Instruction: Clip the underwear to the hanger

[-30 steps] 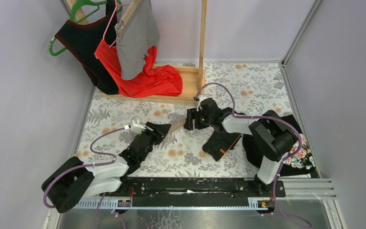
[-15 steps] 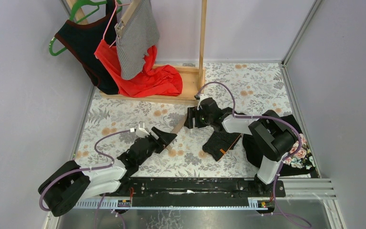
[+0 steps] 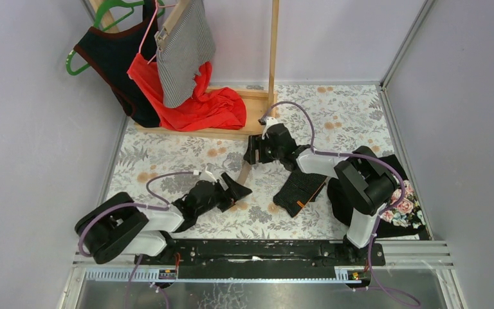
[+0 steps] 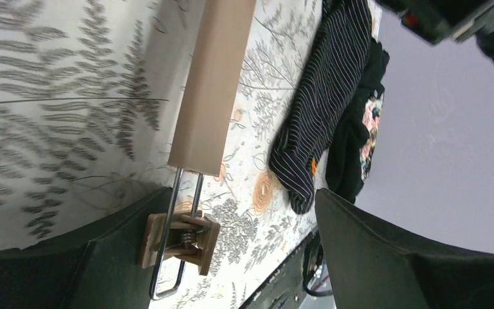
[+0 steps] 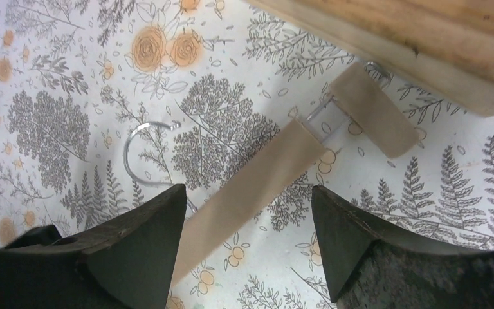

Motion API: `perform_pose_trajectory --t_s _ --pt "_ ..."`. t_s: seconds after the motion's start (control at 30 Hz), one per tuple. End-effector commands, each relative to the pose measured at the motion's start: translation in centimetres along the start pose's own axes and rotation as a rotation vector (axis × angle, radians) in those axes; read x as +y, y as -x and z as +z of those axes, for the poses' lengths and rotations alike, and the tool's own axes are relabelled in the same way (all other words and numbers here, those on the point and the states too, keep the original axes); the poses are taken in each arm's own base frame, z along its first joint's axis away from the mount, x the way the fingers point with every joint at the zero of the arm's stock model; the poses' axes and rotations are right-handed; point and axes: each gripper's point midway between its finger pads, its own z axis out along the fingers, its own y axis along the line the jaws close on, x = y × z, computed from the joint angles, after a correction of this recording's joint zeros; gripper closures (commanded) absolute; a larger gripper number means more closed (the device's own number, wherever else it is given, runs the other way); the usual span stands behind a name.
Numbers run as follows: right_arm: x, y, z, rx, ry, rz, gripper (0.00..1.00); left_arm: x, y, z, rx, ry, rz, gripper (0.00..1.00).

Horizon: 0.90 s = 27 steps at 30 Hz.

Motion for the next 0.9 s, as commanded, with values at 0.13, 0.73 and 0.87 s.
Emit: perform_pose_trajectory --t_s 0.13,0.73,0.87 --pt "-1.9 4.7 -3.1 -0.167 -0.092 0.001 0.18 0.0 -0.1 0.4 0.006 0.044 0.016 0.03" --pt "-16.0 3.9 -15.3 -0.237 -0.621 0.295 0.17 3.8 2.7 -1.0 -0.054 0.436 0.208 0.00" --pt "-17.6 1.6 -17.0 -0.252 -0.688 0.344 0.18 3.4 1.7 -0.5 -0.023 0.417 0.230 0.00"
